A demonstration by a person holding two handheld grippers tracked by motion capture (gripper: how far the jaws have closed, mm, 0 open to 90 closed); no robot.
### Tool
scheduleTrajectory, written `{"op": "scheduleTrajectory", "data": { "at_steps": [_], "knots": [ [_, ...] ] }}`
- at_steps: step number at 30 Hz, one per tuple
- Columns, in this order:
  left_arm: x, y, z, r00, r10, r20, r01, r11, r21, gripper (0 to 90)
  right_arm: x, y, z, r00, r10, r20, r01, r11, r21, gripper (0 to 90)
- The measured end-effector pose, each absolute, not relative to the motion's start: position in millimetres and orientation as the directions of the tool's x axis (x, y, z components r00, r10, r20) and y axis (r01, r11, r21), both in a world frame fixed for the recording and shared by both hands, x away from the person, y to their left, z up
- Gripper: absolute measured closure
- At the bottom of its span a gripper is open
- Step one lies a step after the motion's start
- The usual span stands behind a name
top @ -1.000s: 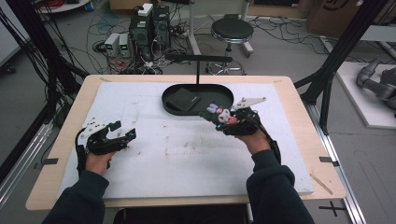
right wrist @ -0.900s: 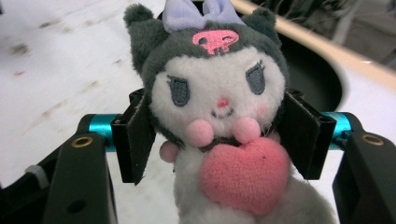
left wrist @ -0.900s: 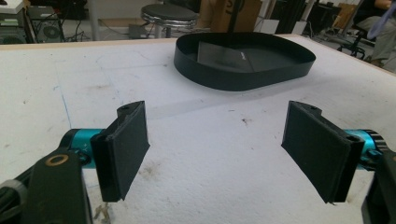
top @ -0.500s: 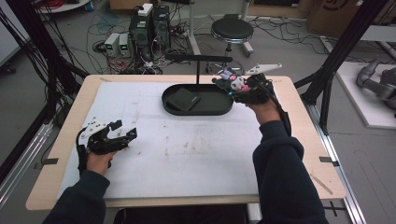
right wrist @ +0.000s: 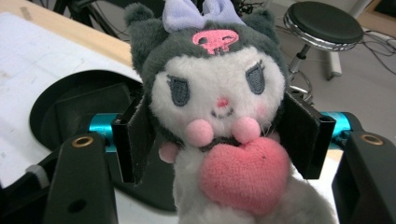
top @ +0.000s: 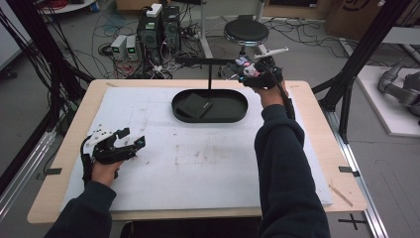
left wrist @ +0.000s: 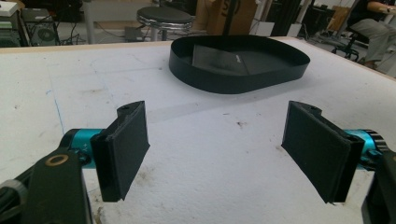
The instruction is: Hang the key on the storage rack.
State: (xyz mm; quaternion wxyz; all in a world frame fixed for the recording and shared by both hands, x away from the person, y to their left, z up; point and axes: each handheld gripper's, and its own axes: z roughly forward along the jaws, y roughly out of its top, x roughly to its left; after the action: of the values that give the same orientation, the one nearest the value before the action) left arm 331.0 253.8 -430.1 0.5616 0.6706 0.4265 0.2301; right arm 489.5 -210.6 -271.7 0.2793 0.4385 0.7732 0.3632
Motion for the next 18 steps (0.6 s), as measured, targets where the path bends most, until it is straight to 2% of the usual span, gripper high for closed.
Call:
{"op": "scheduleTrajectory", "data": {
  "at_steps": [7, 11, 14, 18],
  "knots": [
    [331.7, 255.2, -430.6, 0.527, 0.831, -0.176, 0.315, 0.001, 0.949, 22.3, 503.2, -199.9, -268.4, -0.380, 0.904, -0.193, 0.474, 0.370, 0.799, 33.7],
    [331.4, 256.6, -430.5, 0.524, 0.833, -0.177, 0.316, 0.002, 0.949, 22.3, 505.3, -204.5, -272.1, -0.294, 0.925, -0.240, 0.529, 0.366, 0.765, 33.7],
    [330.9, 256.7, -430.6, 0.521, 0.835, -0.177, 0.319, 0.002, 0.948, 22.3, 503.9, -212.0, -281.7, -0.263, 0.935, -0.237, 0.576, 0.349, 0.740, 33.8],
    [330.8, 256.2, -430.9, 0.521, 0.835, -0.176, 0.321, -0.001, 0.947, 22.3, 502.7, -219.6, -301.9, -0.274, 0.939, -0.206, 0.618, 0.336, 0.711, 35.1]
  ]
}}
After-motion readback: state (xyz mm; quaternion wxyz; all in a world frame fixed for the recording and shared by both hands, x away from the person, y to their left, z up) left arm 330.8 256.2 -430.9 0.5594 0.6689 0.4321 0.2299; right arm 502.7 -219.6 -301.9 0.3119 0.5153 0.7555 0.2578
